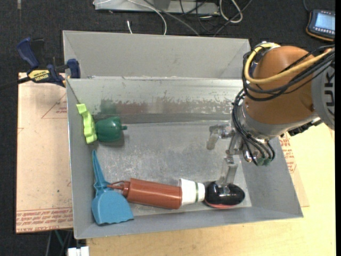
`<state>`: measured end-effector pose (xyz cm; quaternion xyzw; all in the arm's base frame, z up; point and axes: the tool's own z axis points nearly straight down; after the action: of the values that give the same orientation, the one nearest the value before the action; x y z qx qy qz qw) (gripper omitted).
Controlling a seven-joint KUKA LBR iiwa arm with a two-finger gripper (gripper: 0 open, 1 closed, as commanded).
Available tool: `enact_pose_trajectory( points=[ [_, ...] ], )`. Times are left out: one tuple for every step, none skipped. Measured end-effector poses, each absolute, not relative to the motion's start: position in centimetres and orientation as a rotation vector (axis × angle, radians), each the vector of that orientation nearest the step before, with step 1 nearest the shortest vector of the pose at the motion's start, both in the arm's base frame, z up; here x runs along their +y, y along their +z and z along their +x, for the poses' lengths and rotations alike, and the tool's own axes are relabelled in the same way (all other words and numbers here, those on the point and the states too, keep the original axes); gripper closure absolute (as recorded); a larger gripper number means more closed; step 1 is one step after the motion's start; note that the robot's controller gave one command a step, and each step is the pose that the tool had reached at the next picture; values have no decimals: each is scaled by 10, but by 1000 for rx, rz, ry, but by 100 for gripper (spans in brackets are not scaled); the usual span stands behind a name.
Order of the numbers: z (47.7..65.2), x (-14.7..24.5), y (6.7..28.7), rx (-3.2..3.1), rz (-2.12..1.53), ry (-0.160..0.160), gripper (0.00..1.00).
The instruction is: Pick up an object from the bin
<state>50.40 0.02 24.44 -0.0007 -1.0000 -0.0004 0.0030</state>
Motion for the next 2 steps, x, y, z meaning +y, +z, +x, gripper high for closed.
enact_pose_trajectory(
  points=[
    [505, 0, 248, -3143, -2, -1, 0],
    [483, -73, 94, -3145, -16, -1, 0]
  ],
)
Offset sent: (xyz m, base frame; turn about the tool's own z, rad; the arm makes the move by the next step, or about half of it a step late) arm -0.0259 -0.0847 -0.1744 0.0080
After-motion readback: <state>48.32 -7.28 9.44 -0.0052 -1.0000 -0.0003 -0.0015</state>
